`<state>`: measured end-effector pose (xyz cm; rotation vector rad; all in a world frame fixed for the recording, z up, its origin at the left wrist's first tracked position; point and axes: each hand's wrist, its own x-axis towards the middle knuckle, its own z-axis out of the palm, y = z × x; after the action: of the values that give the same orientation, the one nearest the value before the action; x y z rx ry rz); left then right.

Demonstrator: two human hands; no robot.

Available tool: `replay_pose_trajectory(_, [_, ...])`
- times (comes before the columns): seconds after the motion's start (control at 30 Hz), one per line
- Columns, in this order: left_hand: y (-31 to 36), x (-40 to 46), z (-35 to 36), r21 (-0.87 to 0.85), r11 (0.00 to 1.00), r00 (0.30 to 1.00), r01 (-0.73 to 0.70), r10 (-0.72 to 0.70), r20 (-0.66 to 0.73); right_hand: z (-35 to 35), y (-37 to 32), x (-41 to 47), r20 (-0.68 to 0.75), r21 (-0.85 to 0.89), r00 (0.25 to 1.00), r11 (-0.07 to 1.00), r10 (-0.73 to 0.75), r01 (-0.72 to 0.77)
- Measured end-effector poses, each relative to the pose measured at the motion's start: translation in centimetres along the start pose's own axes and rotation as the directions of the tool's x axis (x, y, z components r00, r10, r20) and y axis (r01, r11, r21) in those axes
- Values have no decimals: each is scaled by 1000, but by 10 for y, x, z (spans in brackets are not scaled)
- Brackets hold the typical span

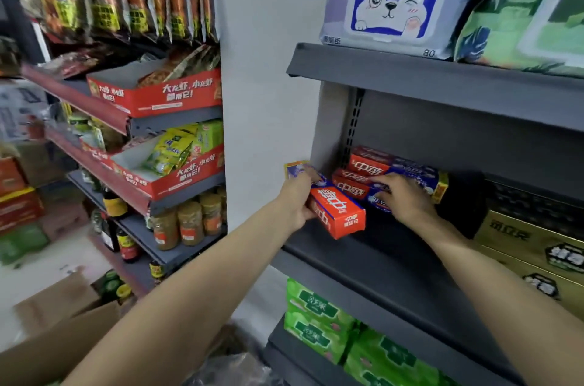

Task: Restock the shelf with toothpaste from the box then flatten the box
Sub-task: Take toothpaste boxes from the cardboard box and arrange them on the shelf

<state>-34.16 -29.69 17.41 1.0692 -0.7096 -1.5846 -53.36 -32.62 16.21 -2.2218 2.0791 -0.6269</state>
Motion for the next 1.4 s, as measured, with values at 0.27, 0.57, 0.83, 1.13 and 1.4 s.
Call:
replay_pose_trajectory(0.27, [4, 8, 0, 91, 995, 997, 41, -46, 55, 12, 7, -6, -10, -74, 1000, 997, 4, -5])
replay_pose_trajectory(0.57, [21, 15, 24, 576, 761, 952, -300, 203, 227, 11, 10, -2, -47, -294, 997, 955, -61, 44])
replay_pose_trajectory(0.83, [22, 63, 56, 833, -116, 804, -541, 220, 553, -36, 6, 11, 260, 554, 931, 751, 255, -361])
replay_pose_trajectory(1.13, [17, 69, 90, 688, -354, 688, -634, 148, 710, -55, 22, -1, -24, 96, 984, 981, 174, -171])
replay_pose_trajectory(1.4, [2, 70, 107, 627, -448, 637, -637, 152, 756, -47, 34, -8, -107, -238, 979, 951, 176, -197])
